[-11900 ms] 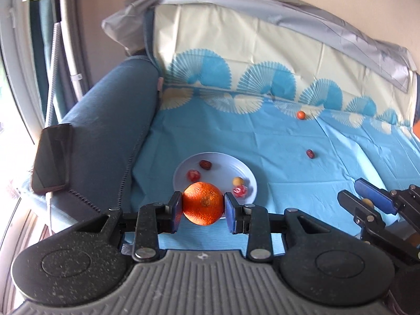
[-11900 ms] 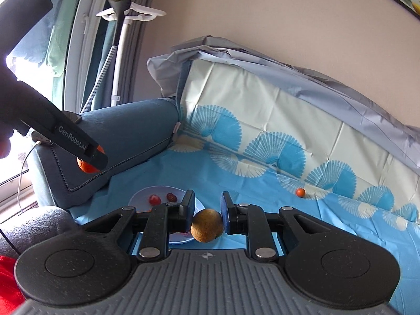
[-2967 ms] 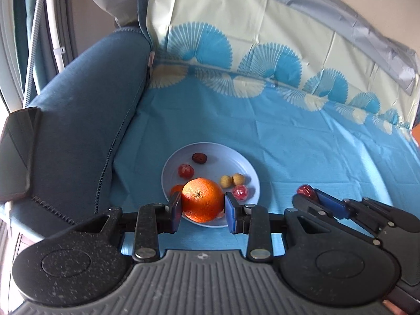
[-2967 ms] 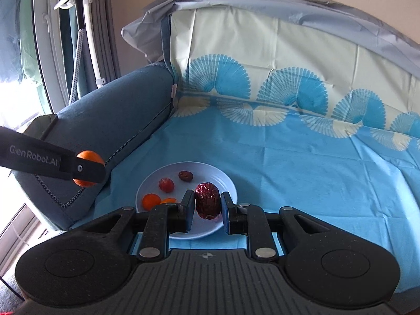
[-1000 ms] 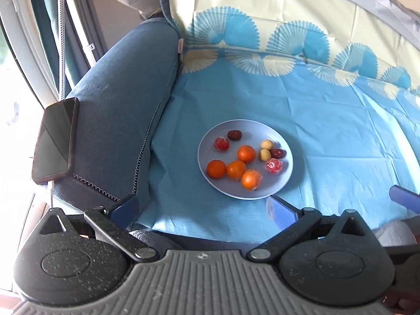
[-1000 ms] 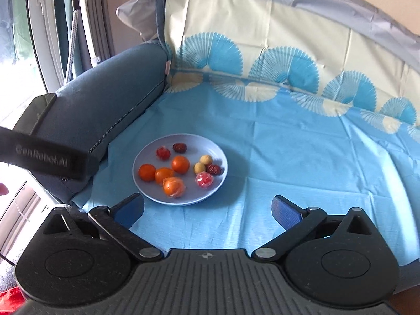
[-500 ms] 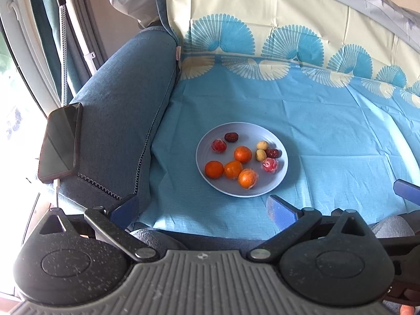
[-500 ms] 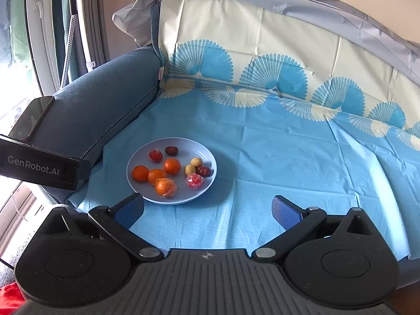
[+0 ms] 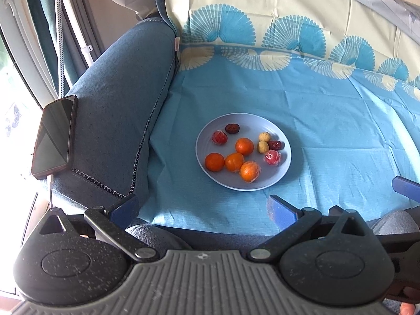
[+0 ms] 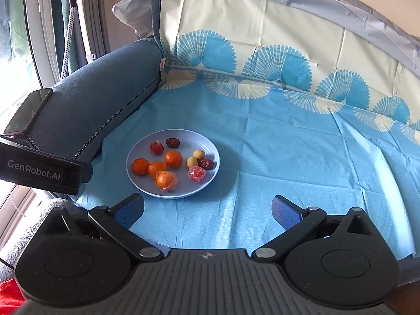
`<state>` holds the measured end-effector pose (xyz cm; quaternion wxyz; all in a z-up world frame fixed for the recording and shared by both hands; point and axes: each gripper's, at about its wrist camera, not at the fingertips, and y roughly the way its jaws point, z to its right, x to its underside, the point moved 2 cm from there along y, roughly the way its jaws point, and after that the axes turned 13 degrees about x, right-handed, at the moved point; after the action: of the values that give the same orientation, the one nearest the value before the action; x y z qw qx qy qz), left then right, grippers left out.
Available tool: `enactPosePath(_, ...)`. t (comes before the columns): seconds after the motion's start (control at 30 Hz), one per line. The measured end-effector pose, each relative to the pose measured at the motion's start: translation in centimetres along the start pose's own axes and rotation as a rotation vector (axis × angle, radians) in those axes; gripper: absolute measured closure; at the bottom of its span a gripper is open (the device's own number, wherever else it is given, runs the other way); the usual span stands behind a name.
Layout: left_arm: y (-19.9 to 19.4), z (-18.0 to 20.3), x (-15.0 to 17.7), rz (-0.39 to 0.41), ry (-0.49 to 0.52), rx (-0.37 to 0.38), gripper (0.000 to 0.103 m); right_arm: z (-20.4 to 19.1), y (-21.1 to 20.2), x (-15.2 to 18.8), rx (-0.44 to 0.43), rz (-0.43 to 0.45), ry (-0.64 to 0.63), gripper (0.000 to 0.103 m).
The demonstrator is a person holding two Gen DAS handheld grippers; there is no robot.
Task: Organize fruits
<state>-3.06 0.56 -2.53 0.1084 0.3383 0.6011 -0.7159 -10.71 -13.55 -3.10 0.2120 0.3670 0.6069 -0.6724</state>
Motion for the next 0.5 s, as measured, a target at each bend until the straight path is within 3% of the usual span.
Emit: enactPosePath(0.5, -0.51, -0.28, 0.02, 0.009, -0.01, -0.003, 0.0, -0.28, -0.11, -0.08, -0.004, 0.012, -0.02, 0.001)
